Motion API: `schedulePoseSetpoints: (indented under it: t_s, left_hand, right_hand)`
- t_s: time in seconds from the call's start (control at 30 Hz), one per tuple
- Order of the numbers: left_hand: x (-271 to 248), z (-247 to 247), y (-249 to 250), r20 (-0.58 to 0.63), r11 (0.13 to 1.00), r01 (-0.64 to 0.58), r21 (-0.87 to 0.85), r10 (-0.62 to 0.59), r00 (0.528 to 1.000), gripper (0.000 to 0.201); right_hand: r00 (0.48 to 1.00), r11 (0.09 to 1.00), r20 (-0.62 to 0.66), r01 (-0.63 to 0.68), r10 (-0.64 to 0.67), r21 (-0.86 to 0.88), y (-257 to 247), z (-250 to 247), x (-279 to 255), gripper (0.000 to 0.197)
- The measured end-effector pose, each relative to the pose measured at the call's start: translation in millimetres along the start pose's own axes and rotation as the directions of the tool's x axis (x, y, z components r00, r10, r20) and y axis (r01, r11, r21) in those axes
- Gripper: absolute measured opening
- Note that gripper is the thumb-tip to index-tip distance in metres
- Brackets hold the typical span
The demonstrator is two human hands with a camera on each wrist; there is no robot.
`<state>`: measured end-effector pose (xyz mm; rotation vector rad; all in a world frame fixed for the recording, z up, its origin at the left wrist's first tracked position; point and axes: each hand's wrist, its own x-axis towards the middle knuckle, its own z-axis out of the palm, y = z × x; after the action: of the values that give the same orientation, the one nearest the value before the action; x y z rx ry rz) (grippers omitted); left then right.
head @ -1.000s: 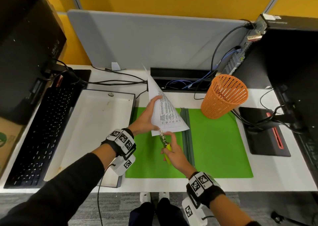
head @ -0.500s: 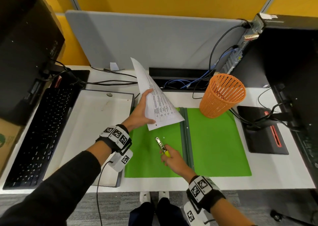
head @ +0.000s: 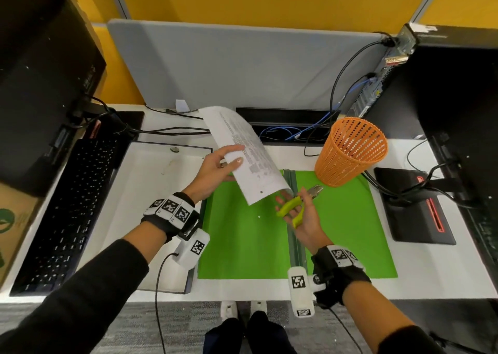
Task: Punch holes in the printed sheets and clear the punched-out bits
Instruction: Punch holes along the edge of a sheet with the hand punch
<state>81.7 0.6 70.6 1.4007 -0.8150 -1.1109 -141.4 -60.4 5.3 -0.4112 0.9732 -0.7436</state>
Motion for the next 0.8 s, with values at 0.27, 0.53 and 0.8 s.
schedulePoseSetpoints:
  t_s: [0.27,0.53,0.8]
  left_hand:
    - [-3.3,-42.4,-9.7,0.148,0.979,0.184,0.090,-0.195,0.970,0.057]
    - [5.6,-43.6,-27.6,-0.163,0.979,0.176,0.105,-0.158,0.974,0.021]
    - [19.0,-36.7,-33.1,-0.092,0.732,0.258,0.630,-0.259,0.961,0.069]
  right_hand:
    - [0.989,0.984,-0.049,0.130,-0.137,-0.122,-24.2,-3.4,7.1,0.033]
    - [0.971,0.873,-0.030,0.200,-0.237,-0.445,-14.7,-11.0,5.3,0.038]
    - [0.976,0.761,-0.182,-0.029,-0.118,-0.648,2.1,-14.4,12.3,0.033]
